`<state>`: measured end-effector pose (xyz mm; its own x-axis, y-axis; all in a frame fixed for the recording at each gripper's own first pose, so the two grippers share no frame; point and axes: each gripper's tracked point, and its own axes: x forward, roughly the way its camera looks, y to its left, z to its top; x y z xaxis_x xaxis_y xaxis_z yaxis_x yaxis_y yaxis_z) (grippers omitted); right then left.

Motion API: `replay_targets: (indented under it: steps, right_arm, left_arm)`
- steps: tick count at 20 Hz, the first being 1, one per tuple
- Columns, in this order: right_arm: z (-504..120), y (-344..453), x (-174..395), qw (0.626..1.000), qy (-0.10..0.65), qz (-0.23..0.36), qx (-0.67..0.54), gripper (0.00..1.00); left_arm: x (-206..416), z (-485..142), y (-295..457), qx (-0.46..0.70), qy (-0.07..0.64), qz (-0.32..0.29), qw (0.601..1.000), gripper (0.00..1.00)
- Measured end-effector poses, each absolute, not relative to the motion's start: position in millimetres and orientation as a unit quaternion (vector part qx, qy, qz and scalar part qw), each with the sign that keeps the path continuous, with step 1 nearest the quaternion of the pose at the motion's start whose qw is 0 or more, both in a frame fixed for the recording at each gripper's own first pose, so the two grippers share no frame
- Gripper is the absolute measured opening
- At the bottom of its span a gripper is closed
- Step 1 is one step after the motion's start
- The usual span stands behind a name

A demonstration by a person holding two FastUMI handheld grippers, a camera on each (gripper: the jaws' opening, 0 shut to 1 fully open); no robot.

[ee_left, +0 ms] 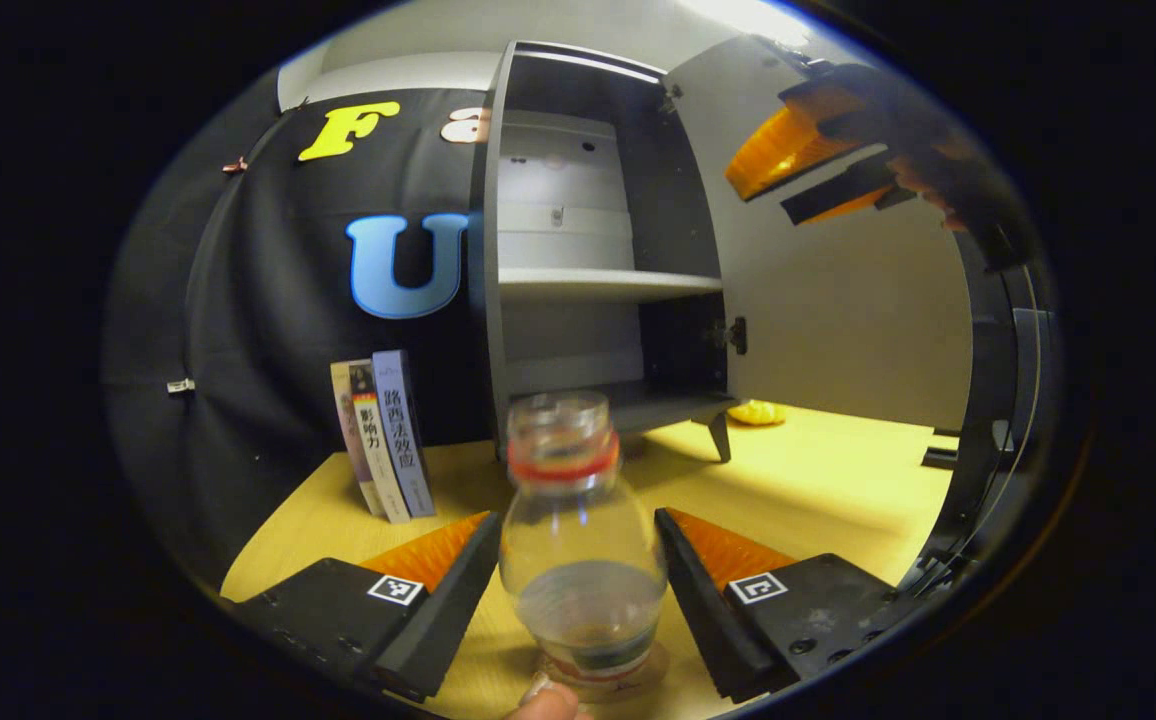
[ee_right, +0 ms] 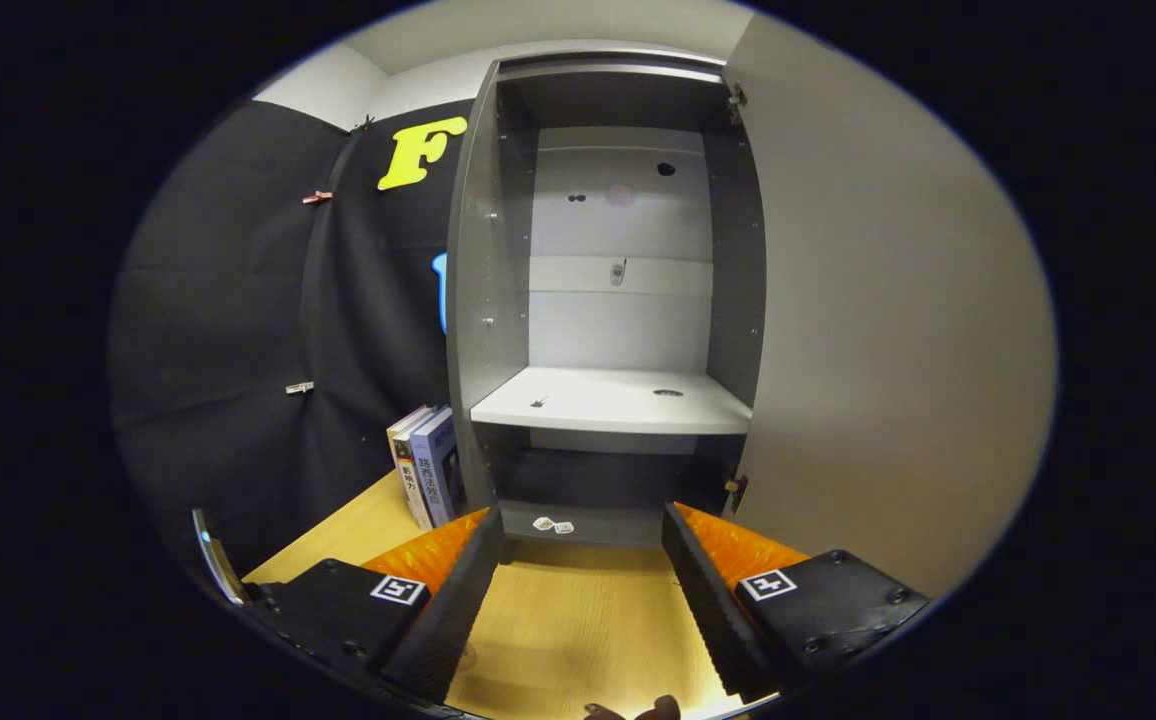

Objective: Open the cabinet door with the right hand, grasp the bottle in the cabinet with the left hand and place it on the coaster, then close the cabinet door with the right hand.

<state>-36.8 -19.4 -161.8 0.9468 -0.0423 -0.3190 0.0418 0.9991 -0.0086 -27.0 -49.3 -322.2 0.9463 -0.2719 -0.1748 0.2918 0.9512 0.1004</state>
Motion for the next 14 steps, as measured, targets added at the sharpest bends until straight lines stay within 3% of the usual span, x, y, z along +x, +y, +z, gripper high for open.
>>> replay_targets:
  steps: [8, 14]
  right_arm:
    - [-95.1, -44.5, -75.9, 0.992, 0.098, -0.080, -0.010, 0.98]
    - [-47.3, -93.5, -163.6, 0.985, 0.075, -0.155, -0.020, 0.99]
  left_arm:
    - [-28.7, -180.5, -74.5, 0.041, 0.036, -0.196, 0.979, 0.94]
    - [-49.6, -110.7, -126.1, -0.025, 0.056, -0.273, 0.960, 0.95]
